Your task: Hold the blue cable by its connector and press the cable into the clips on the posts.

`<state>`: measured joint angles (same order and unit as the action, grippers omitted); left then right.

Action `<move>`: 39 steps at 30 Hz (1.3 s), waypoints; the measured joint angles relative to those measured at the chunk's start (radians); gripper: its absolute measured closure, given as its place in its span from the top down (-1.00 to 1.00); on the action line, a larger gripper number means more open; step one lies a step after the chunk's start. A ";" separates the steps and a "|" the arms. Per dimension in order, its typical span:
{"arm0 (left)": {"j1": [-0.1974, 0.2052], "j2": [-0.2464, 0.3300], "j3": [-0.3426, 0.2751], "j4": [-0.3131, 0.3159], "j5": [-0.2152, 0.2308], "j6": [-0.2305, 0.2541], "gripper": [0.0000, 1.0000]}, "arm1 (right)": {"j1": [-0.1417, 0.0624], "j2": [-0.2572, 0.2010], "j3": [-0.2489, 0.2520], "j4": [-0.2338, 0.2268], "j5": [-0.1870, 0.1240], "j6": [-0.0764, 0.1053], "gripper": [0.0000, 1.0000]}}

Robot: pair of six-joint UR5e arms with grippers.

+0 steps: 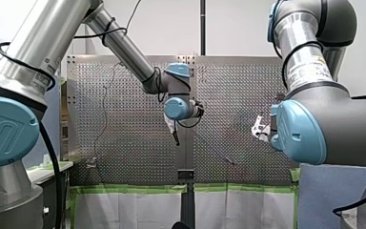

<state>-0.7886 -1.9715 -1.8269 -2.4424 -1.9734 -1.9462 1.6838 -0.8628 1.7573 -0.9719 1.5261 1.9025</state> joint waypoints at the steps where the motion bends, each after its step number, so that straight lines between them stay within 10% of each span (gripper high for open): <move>1: 0.002 0.009 -0.009 0.009 0.004 -0.006 1.00 | 0.001 -0.007 0.000 0.008 -0.001 -0.001 -1.00; 18: 0.038 0.137 -0.142 0.142 0.007 -0.021 1.00 | 0.020 -0.113 0.000 0.072 -0.016 -0.012 -1.00; 39: 0.050 0.070 -0.236 0.236 -0.017 0.013 1.00 | 0.029 -0.114 0.000 0.079 -0.012 -0.009 -1.00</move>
<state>-0.7382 -1.9015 -2.0626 -2.2065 -1.9902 -1.9328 1.7127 -0.9767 1.7573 -0.8930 1.5142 1.8932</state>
